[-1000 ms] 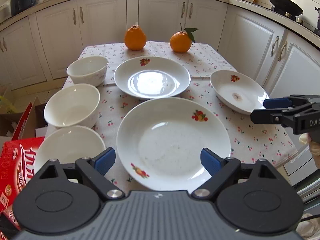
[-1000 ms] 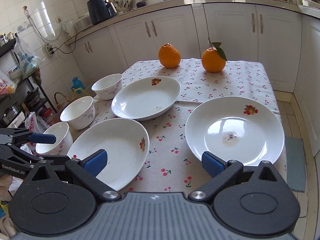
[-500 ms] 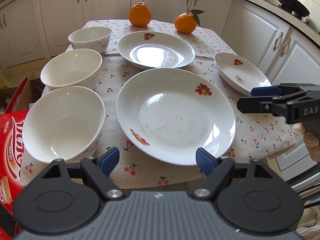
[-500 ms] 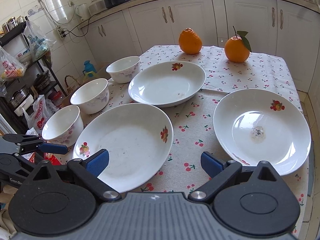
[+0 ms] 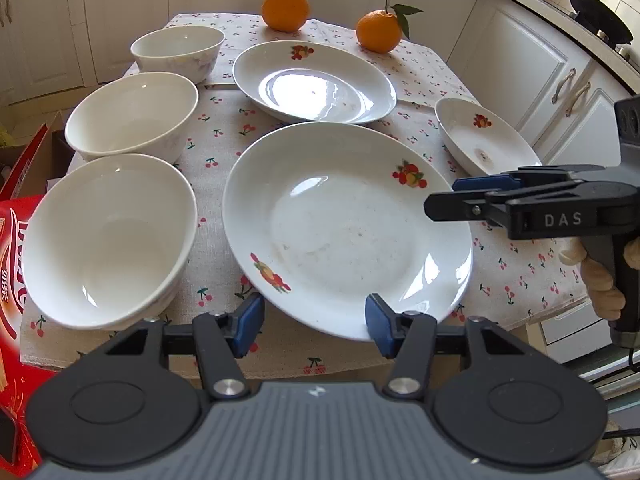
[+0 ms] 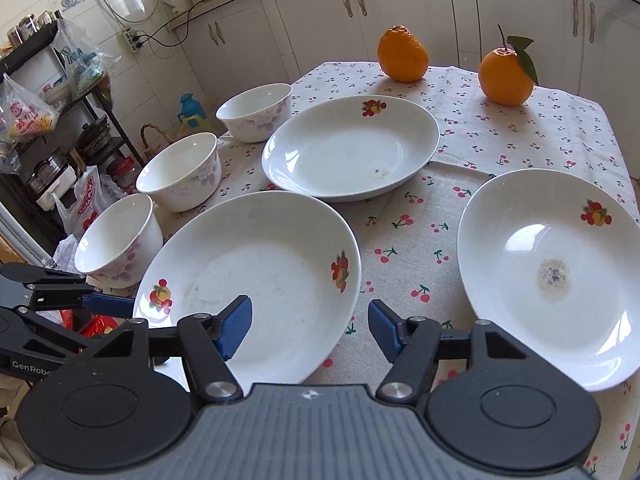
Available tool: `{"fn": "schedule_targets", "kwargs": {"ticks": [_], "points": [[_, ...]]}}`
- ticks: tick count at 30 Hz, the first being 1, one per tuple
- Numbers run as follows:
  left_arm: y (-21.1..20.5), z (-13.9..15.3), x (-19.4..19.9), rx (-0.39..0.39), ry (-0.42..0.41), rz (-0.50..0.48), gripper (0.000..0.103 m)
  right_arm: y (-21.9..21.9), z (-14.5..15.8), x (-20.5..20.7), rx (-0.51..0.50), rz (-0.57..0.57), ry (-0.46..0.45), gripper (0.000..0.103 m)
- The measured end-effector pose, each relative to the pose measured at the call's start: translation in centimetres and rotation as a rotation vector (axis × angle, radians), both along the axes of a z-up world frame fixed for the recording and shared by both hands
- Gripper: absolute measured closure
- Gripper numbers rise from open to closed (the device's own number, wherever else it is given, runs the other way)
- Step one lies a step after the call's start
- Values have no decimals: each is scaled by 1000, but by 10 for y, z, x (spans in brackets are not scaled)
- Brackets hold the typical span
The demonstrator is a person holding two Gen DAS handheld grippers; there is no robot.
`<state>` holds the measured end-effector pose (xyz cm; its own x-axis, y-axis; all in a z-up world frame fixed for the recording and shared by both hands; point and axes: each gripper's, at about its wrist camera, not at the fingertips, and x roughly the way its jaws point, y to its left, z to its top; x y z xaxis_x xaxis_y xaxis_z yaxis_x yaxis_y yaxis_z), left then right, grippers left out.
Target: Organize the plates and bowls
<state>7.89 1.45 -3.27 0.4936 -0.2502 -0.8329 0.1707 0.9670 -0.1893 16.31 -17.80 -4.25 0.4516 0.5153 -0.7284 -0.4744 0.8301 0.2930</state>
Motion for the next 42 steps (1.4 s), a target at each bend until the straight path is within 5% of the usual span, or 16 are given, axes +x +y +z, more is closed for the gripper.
{"fn": "schedule_targets", "kwargs": {"ticks": [10, 19, 42], "points": [[3, -4, 11, -21, 26, 62, 55, 6, -12, 49, 30, 63, 54, 59], [9, -7, 16, -28, 46, 114, 71, 4, -24, 77, 77, 94, 132, 79], [15, -10, 20, -67, 65, 159, 80, 2, -23, 79, 34, 133, 152, 86]]}}
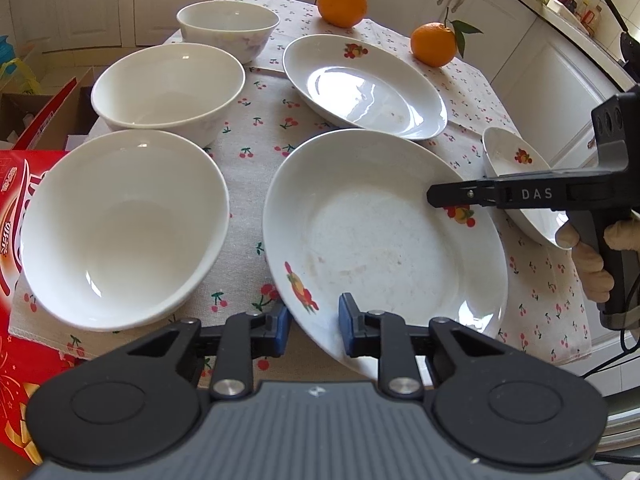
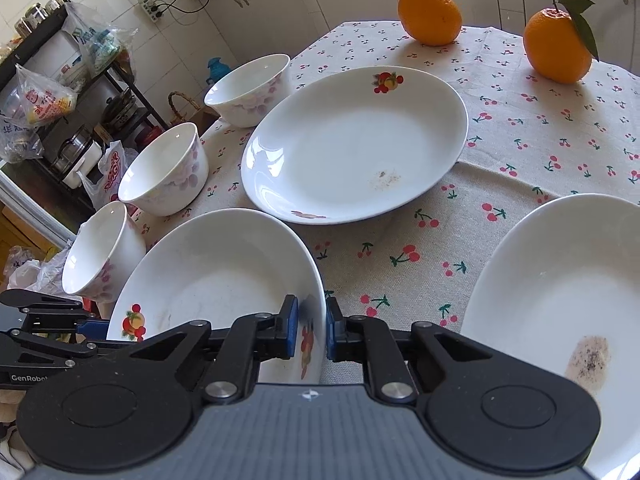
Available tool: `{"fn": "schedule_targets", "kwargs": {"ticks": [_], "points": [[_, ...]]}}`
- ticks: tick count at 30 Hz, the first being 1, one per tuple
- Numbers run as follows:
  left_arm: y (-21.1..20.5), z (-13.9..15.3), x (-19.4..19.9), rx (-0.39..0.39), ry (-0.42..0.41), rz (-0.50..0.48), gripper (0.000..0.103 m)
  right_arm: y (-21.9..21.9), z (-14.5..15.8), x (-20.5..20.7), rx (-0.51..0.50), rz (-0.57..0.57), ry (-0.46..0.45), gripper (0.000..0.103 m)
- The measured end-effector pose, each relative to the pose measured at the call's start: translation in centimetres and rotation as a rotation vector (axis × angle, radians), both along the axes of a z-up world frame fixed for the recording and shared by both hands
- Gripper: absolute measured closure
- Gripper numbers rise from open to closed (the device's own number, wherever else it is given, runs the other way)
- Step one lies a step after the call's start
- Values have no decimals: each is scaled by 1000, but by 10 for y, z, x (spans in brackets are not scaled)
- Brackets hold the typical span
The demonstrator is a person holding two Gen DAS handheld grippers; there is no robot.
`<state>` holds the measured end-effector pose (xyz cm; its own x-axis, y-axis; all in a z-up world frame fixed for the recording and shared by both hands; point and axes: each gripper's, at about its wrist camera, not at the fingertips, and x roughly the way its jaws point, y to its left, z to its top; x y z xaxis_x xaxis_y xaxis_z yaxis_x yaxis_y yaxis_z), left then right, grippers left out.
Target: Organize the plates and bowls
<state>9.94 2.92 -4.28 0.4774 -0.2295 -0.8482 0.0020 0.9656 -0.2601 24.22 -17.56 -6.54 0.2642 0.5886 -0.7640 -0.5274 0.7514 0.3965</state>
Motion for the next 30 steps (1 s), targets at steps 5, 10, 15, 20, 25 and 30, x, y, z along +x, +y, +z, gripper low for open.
{"fn": "schedule_targets", "kwargs": {"ticks": [5, 10, 15, 20, 25, 30], "points": [[12, -1, 6, -92, 60, 66, 81, -4, -1, -4, -7, 9, 15, 86], [24, -2, 12, -167, 127, 165, 87, -2, -1, -1, -11, 38, 25, 86], [28, -4, 15, -195, 151, 229, 90, -1, -4, 9, 11, 69, 47, 86], [33, -7, 18, -227, 165, 272, 90, 1, -4, 17, 12, 99, 71, 87], [32, -7, 19, -214, 163, 272, 90, 2, -1, 16, -1, 104, 73, 87], [28, -3, 20, -193, 151, 252, 90, -1, 2, 13, 5, 97, 71, 87]]}}
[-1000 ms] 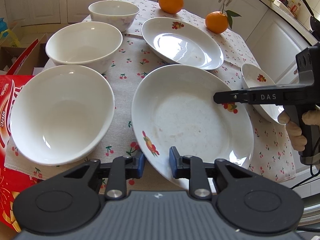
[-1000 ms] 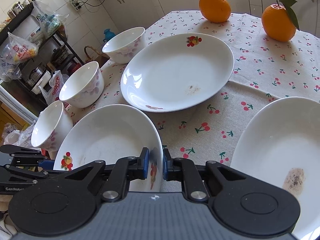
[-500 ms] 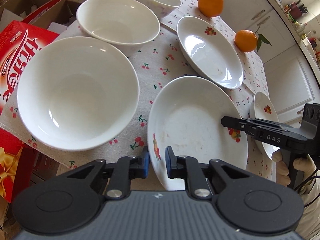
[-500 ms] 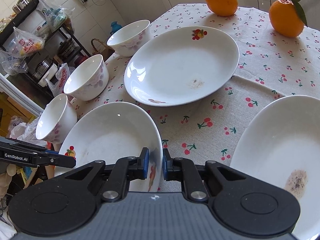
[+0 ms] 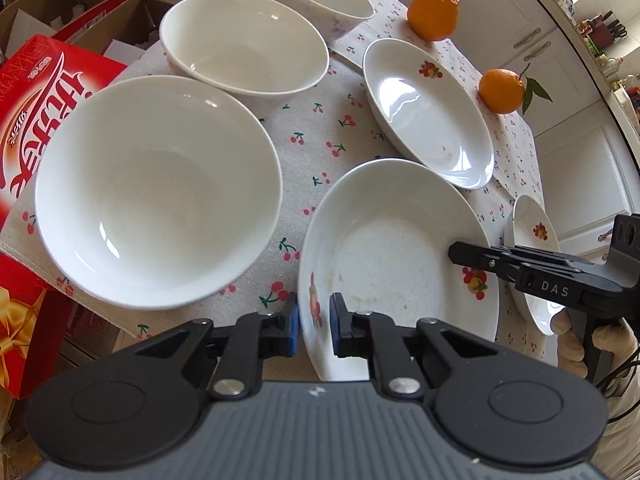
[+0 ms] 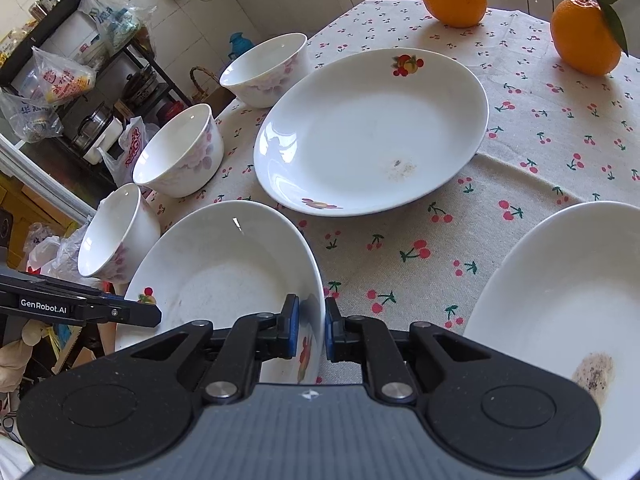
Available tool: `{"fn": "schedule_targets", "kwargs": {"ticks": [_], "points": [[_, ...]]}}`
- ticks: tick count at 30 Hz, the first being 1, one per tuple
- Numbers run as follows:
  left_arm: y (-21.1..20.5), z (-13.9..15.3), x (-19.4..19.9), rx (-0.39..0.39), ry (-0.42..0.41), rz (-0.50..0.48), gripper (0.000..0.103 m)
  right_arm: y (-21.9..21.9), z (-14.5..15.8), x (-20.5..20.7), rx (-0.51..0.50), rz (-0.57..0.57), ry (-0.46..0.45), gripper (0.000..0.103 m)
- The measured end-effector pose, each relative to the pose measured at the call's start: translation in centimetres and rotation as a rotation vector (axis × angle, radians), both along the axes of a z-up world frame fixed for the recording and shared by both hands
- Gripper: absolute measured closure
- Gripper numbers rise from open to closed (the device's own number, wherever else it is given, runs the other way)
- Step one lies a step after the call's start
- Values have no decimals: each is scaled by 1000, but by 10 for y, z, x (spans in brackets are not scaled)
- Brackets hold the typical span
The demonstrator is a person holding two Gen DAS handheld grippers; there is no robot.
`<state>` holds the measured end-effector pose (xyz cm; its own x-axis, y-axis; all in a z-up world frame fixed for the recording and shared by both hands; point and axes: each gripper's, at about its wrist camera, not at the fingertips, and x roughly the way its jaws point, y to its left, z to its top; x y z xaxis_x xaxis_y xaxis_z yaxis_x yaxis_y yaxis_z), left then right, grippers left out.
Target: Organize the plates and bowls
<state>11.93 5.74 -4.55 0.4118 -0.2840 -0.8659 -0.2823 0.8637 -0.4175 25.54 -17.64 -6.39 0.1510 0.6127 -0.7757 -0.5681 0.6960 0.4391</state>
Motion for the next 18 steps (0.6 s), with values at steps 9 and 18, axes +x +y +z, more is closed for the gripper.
{"fn": "schedule_targets", "kwargs": {"ticks": [9, 18], "points": [[-1, 6, 7, 1, -17, -17, 90, -5, 11, -1, 0, -22, -19, 88], [-7, -6, 8, -3, -2, -45, 90, -10, 0, 1, -12, -47, 20, 88]]}}
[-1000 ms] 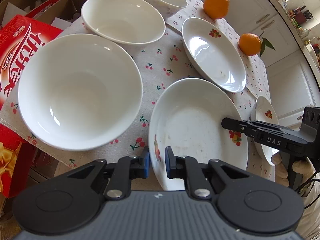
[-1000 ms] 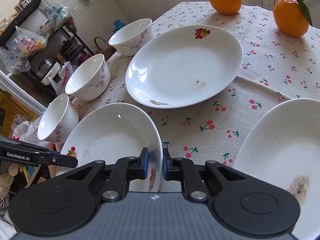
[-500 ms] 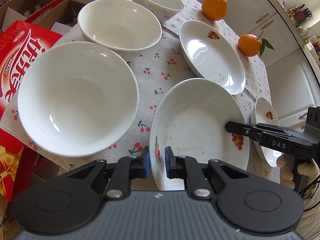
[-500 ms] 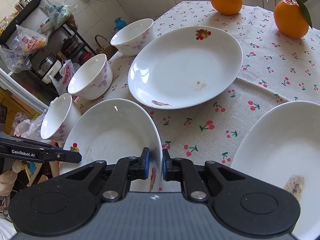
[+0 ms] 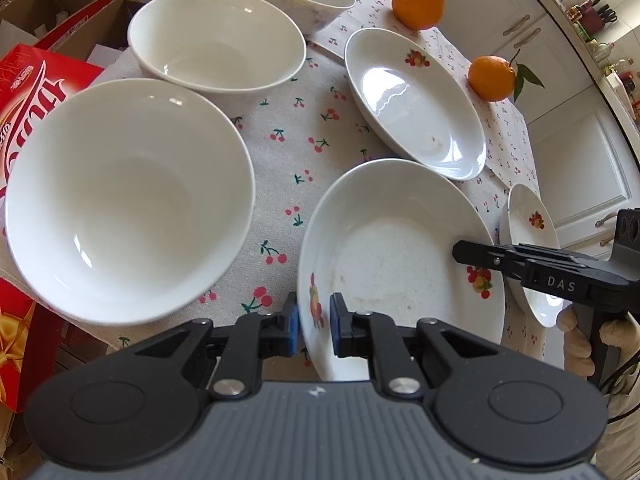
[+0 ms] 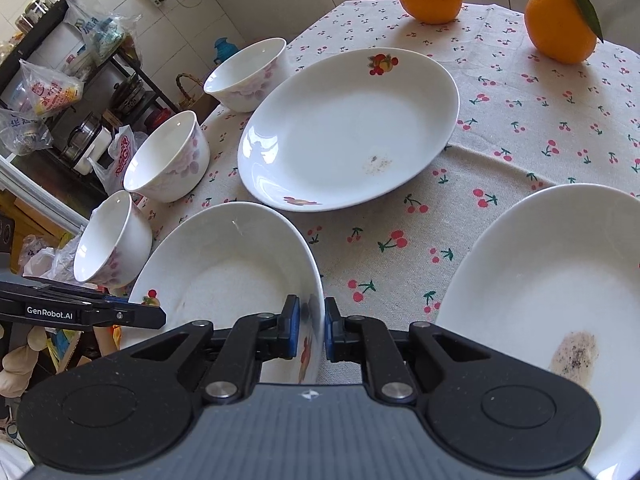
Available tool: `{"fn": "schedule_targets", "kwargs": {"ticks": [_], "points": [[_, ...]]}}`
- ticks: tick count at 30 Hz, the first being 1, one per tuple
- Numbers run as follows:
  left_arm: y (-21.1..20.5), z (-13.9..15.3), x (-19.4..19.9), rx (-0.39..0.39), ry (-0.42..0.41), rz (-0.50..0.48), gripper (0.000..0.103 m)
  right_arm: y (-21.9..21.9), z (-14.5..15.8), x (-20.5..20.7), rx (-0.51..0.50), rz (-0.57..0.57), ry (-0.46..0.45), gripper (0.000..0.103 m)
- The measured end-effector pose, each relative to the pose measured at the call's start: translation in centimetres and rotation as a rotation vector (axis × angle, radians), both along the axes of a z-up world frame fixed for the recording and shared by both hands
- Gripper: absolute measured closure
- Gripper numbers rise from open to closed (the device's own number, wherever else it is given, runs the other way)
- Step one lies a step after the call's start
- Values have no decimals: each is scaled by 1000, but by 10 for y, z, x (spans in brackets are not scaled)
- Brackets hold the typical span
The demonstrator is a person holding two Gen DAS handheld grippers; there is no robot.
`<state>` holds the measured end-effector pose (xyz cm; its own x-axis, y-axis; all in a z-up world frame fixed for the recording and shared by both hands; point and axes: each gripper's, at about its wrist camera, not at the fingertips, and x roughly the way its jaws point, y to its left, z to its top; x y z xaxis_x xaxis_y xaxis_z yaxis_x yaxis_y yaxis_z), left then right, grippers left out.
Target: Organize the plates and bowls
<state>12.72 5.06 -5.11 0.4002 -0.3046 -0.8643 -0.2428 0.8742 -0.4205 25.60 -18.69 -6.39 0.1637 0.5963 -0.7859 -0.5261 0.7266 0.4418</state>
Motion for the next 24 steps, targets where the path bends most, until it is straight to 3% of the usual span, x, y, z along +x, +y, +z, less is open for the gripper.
{"fn": "schedule_targets", "kwargs": {"ticks": [17, 24], "points": [[-3, 4, 0, 19, 1, -35, 90, -6, -2, -11, -26, 3, 49, 89], [-3, 14, 5, 17, -9, -52, 90, -15, 11, -15, -20, -22, 48, 90]]}}
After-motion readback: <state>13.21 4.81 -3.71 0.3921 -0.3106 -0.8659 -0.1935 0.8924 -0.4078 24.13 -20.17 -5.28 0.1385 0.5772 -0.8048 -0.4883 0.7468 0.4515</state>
